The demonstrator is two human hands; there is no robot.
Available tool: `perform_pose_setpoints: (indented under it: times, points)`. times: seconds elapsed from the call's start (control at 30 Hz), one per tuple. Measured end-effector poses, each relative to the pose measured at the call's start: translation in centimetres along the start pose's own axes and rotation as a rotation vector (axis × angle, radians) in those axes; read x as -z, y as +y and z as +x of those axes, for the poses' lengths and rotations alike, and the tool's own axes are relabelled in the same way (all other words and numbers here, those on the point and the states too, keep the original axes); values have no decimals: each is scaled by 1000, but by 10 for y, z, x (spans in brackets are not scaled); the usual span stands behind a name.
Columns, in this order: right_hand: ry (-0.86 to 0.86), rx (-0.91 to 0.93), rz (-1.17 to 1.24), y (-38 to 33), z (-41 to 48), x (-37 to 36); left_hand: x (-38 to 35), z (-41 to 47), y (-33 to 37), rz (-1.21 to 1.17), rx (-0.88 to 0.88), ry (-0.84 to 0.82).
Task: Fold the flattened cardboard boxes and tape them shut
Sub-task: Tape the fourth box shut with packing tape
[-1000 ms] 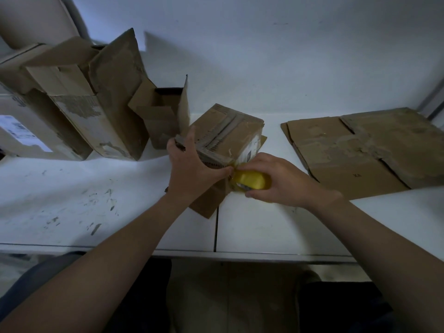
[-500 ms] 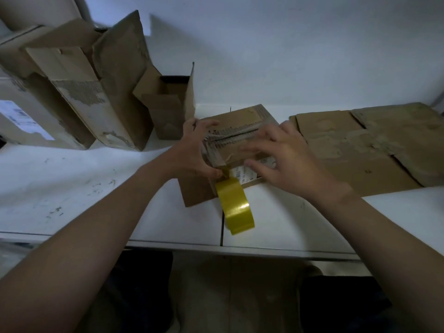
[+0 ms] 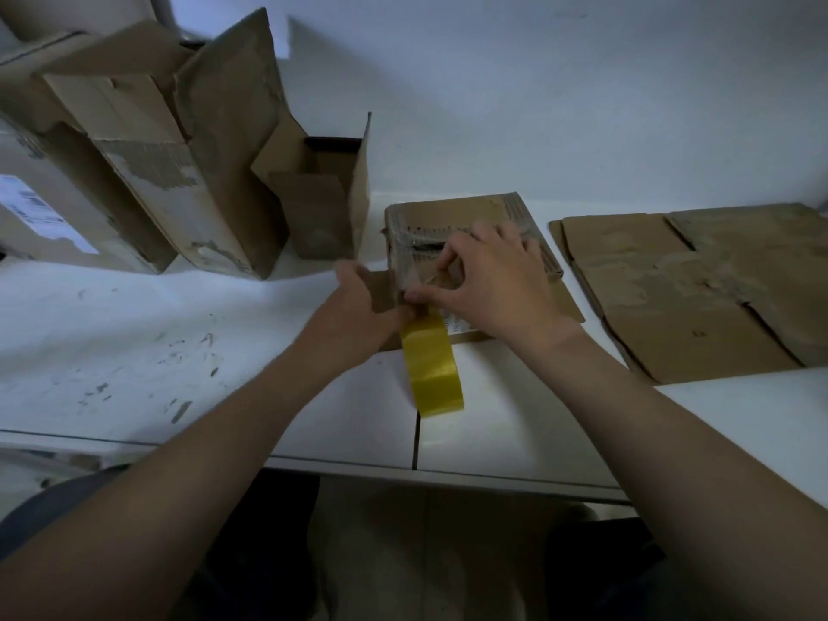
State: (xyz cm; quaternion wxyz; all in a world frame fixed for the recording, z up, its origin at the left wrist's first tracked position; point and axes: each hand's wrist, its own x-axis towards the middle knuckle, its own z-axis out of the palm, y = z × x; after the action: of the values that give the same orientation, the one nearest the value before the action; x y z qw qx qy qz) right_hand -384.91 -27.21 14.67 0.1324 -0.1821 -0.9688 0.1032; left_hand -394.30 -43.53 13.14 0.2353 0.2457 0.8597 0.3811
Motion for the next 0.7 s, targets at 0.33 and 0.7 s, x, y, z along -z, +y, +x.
perform_pose_setpoints:
  times: [0.33, 0.7]
  points:
    - [24, -5, -20, -3, -6, -2, -31, -33, 5, -767, 330, -143]
    - [32, -22, -15, -6, -4, -8, -31, -37, 9, -793, 427, -206]
